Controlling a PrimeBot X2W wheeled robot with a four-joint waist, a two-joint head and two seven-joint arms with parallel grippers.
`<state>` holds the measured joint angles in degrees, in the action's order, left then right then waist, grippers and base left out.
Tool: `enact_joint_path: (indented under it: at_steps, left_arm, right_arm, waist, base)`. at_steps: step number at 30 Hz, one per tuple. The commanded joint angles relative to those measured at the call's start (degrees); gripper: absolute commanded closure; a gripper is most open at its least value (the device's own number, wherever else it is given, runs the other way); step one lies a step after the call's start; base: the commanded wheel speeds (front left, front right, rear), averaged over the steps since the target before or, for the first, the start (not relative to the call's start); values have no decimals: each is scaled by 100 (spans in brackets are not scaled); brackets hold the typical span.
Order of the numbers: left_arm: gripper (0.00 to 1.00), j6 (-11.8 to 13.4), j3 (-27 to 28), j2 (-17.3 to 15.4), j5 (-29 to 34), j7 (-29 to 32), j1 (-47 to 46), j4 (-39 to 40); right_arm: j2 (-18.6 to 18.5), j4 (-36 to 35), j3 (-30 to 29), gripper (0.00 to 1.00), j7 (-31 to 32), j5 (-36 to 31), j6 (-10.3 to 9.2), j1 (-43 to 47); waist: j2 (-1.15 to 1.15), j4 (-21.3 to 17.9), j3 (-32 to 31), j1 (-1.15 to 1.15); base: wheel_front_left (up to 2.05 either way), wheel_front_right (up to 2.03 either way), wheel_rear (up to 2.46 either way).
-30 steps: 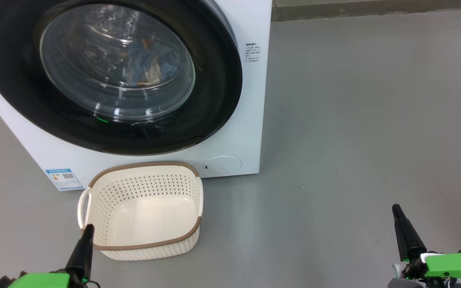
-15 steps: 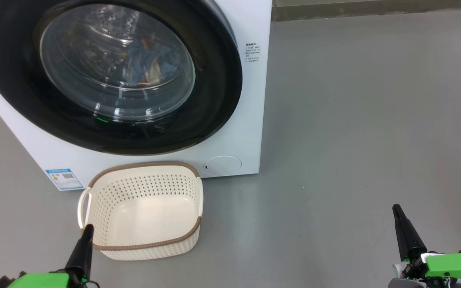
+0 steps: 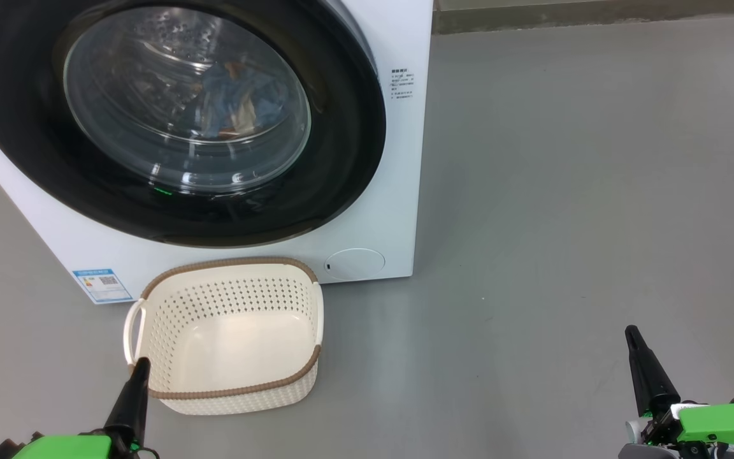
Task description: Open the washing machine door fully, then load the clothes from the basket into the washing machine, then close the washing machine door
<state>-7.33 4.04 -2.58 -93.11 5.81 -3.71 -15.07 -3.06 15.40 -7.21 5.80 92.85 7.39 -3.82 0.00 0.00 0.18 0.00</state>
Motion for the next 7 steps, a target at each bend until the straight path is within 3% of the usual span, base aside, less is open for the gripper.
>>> enact_joint_path:
  at_steps: [1,7]
  left_arm:
    - [100,-15,191,-74,47,22,-243,105]
    - [100,-15,196,-70,51,26,-243,104]
  right_arm:
    - [-16,-140,113,100,34,-32,10,-232]
    - [-13,-140,109,100,37,-36,10,-233]
  waist:
    - [0,0,0,0]
    - [0,0,0,0]
  base:
    - [0,0,0]
    - [0,0,0]
